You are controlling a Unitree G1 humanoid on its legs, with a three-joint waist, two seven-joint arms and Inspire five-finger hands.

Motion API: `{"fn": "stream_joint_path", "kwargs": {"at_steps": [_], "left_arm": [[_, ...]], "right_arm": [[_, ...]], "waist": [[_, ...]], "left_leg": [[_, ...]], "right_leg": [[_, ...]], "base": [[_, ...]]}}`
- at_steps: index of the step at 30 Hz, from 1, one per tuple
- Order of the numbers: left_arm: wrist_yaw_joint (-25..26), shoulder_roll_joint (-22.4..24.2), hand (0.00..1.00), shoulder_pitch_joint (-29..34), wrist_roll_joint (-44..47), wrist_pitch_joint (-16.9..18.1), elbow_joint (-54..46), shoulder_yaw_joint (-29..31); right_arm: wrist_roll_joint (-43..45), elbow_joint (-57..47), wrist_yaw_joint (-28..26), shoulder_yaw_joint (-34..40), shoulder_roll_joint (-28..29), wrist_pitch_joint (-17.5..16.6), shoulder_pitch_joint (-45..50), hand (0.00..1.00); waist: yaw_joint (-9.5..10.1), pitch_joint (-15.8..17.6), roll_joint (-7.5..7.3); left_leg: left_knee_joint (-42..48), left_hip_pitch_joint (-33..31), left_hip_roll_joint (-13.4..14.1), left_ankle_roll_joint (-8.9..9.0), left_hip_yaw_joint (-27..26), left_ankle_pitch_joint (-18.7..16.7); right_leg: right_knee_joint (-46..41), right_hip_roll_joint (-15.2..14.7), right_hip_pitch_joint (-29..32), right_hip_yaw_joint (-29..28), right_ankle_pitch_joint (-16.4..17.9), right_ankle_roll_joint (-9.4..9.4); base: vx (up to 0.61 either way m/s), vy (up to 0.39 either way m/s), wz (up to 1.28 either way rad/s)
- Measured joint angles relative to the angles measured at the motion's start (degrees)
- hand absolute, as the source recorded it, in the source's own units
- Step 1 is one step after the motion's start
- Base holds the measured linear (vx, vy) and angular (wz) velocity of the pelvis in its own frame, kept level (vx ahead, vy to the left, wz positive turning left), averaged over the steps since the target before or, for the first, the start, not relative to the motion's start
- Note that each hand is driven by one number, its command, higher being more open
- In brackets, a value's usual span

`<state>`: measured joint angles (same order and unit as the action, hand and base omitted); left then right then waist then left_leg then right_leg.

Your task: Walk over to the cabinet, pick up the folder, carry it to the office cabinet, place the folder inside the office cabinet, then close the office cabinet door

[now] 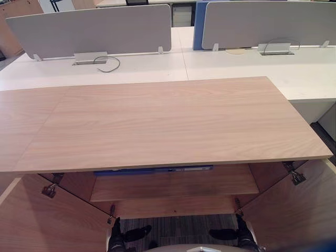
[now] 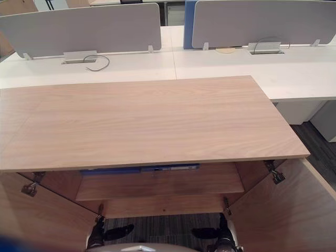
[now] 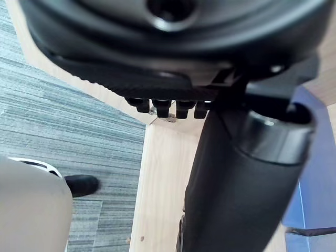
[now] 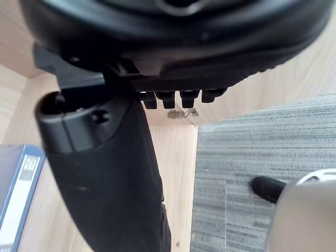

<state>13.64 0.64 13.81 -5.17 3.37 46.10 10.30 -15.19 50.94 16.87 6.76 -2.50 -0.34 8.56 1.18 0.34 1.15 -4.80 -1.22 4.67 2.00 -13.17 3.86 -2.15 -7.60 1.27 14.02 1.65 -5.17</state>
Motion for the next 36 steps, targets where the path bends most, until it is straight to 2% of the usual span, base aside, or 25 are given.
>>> {"fn": "stream_joint_path", "kwargs": {"at_steps": [2,4,9,12,14,15,17,21,23,24,25,26,27,28,29,30,31,32,33,34,35,36], "left_arm": [[1.0,-0.1,1.00,-0.7,0.0,0.1,0.5,0.0],[1.5,-0.1,1.00,-1.5,-0.1,0.4,0.9,-0.4],[0.7,-0.2,1.00,-2.9,-0.1,0.3,2.7,-0.5],[0.1,0.1,1.00,-3.7,-1.8,0.3,3.2,-0.5],[0.0,0.1,1.00,-4.6,-2.9,0.3,3.7,-1.4],[0.0,-0.1,1.00,-5.3,-3.5,0.2,4.0,-1.8],[0.1,-0.4,1.00,-6.0,-3.6,0.2,4.2,-1.7],[0.0,-0.4,1.00,-8.1,-4.5,0.3,5.0,-1.6],[0.0,-0.4,1.00,-9.1,-3.1,0.3,5.5,-1.4],[-0.2,-0.2,1.00,-9.5,-0.4,0.3,5.5,-1.1],[-0.2,0.3,1.00,-9.9,2.0,0.2,5.9,-1.0],[-0.2,0.4,1.00,-10.0,2.8,0.2,5.9,-1.1],[-0.1,0.5,1.00,-9.7,3.8,0.2,6.2,-1.1],[-0.1,0.2,1.00,-9.6,4.2,0.3,7.1,-1.1],[-0.2,-0.2,1.00,-9.3,4.3,0.3,7.6,-1.2],[-0.3,-1.3,1.00,-9.3,4.7,0.3,8.2,-1.5],[-0.4,-2.1,1.00,-9.4,4.7,0.3,8.3,-1.8],[-0.7,-2.3,1.00,-10.4,5.3,0.3,9.8,-2.2],[-1.3,-2.0,1.00,-10.3,6.6,0.4,10.6,-2.2],[-1.7,-1.4,1.00,-9.9,8.0,0.3,11.1,-2.7],[-1.7,-0.6,1.00,-9.2,9.1,0.8,11.1,-2.9],[-1.9,-2.9,1.00,-9.0,10.0,0.6,11.8,-2.7]], "right_arm": [[-0.2,-0.1,1.9,1.2,0.7,0.0,0.0,1.00],[0.8,-0.1,2.4,1.4,0.6,-0.3,-0.2,1.00],[6.5,2.0,1.0,3.9,1.1,-0.5,-1.7,1.00],[11.4,4.1,-1.0,5.5,2.4,-0.5,-3.3,1.00],[13.5,3.9,-1.5,5.7,2.6,-0.7,-3.5,1.00],[15.0,3.7,-1.6,5.7,2.7,-0.8,-3.6,1.00],[15.6,3.6,-1.7,5.6,3.0,-0.9,-3.6,1.00],[15.7,2.7,-2.9,5.3,3.1,-1.2,-3.2,1.00],[16.4,2.1,-3.3,4.4,2.6,-1.2,-3.2,1.00],[16.6,1.3,-3.9,4.3,2.1,-1.2,-3.3,1.00],[17.4,0.5,-4.2,5.2,1.8,-1.2,-3.3,1.00],[17.6,0.4,-4.4,5.6,1.6,-1.2,-3.3,1.00],[17.6,0.5,-4.4,6.0,1.1,-1.3,-3.3,1.00],[17.6,1.3,-4.4,6.3,0.9,-1.6,-3.3,1.00],[17.6,1.9,-4.5,6.7,0.9,-1.7,-3.3,1.00],[17.7,4.0,-4.6,7.7,1.1,-2.0,-3.3,1.00],[17.8,4.8,-4.6,8.1,1.4,-2.1,-3.4,1.00],[18.7,6.3,-4.8,9.3,0.6,-2.2,-4.4,1.00],[18.7,7.5,-4.9,10.0,-0.3,-2.0,-5.1,1.00],[18.7,8.4,-4.8,10.6,-1.2,-1.5,-4.7,1.00],[19.2,9.0,-5.1,12.3,-2.3,-0.9,-4.6,1.00],[19.1,10.3,-5.2,12.3,-1.9,-0.9,-4.3,1.00]], "waist": [[-0.03,0.3,-0.47],[-0.07,0.9,-0.36],[-0.17,1.3,-0.20],[-0.23,2.2,-0.20],[-0.90,2.7,-0.33],[-1.55,3.7,-0.65],[-1.55,4.5,-1.48],[-1.48,6.5,-2.65],[-1.17,7.7,-2.67],[-1.08,8.6,-1.88],[-1.16,9.0,-1.09],[-1.15,9.1,-0.69],[-0.90,9.0,0.37],[-0.60,8.7,0.63],[-0.42,8.6,0.39],[-0.36,7.8,-1.09],[-0.37,7.5,-2.76],[-1.16,8.3,-2.37],[-0.94,8.1,-1.22],[-0.16,7.2,0.77],[0.20,7.1,0.51],[0.87,6.8,-1.29]], "left_leg": [[4.5,-1.8,0.2,-0.18,0.1,-2.3],[13.6,-5.4,1.3,-0.18,0.9,-6.9],[16.1,-5.7,1.7,0.48,1.7,-9.0],[15.3,-4.8,1.5,0.64,4.9,-9.8],[14.4,-4.5,1.1,0.60,5.2,-9.8],[14.5,-4.1,1.0,0.52,4.5,-9.8],[14.8,-3.1,1.1,0.28,2.2,-9.9],[14.4,-0.8,0.7,0.16,-5.0,-10.7],[15.6,-0.4,1.4,-0.36,-8.8,-11.5],[16.9,-0.4,3.0,-1.45,-12.1,-11.6],[17.6,0.2,4.2,-1.75,-15.3,-11.7],[17.7,0.6,5.1,-1.75,-16.9,-11.7],[17.9,1.9,7.3,-1.25,-20.2,-11.4],[17.6,3.2,8.9,-0.21,-22.8,-10.8],[17.4,3.8,9.5,0.47,-23.9,-10.3],[17.1,4.7,9.6,1.63,-25.7,-9.6],[17.3,5.0,8.7,2.28,-25.8,-9.7],[15.6,4.9,7.3,4.01,-20.6,-11.0],[13.7,5.3,5.2,4.17,-17.4,-12.1],[10.3,6.7,3.6,3.03,-16.9,-12.3],[6.5,8.6,2.3,1.62,-16.7,-9.9],[6.4,9.9,1.8,2.73,-18.7,-9.7]], "right_leg": [[-0.2,-0.3,-0.2,0.0,0.1,-0.18],[-1.1,-0.2,-0.2,-0.2,0.7,-0.33],[-2.3,0.2,1.3,-3.3,1.1,-0.31],[-2.9,0.9,3.4,-7.1,0.2,0.14],[-3.6,1.0,4.7,-8.7,-0.3,0.23],[-4.4,0.9,5.1,-9.6,-0.3,0.30],[-5.5,1.0,6.1,-12.1,-0.6,0.48],[-6.5,1.3,8.6,-18.6,-3.1,-0.50],[-5.4,1.7,9.9,-15.8,-6.4,0.28],[-4.3,1.2,9.8,-11.6,-7.2,2.70],[-7.3,-1.5,10.8,-2.5,-5.3,4.83],[-9.2,-2.8,11.1,1.2,-4.4,5.34],[-13.9,-4.7,11.3,7.6,-2.8,5.97],[-18.4,-7.0,10.7,11.7,-1.7,6.28],[-20.1,-8.6,10.0,13.4,-1.1,6.37],[-21.6,-11.7,8.7,15.3,1.6,4.49],[-20.8,-12.0,8.7,15.9,3.2,2.67],[-18.8,-9.3,8.4,15.4,3.3,4.41],[-14.5,-6.9,7.3,15.4,3.2,3.55],[-13.3,-6.8,5.7,20.2,4.3,2.04],[-20.0,-10.0,6.0,23.3,6.2,4.47],[-20.1,-11.8,5.6,23.7,4.2,1.90]], "base": [[0.00,0.000,0.00],[0.03,-0.003,-0.05],[0.03,0.009,-0.30],[0.01,0.013,-0.64],[-0.02,0.028,-0.45],[-0.07,0.042,-0.46],[-0.09,0.050,-0.66],[-0.14,0.083,-0.89],[-0.21,0.042,-1.11],[-0.22,-0.010,-1.26],[-0.17,-0.014,-1.27],[-0.16,-0.016,-1.40],[-0.09,-0.120,-1.40],[-0.10,-0.164,-1.34],[-0.04,-0.255,-1.09],[-0.02,-0.217,-0.79],[-0.02,-0.297,-0.82],[-0.06,-0.189,-0.71],[-0.06,-0.106,-0.89],[-0.03,0.114,-1.12],[0.02,0.121,-1.27],[0.03,0.058,-1.01]]}}
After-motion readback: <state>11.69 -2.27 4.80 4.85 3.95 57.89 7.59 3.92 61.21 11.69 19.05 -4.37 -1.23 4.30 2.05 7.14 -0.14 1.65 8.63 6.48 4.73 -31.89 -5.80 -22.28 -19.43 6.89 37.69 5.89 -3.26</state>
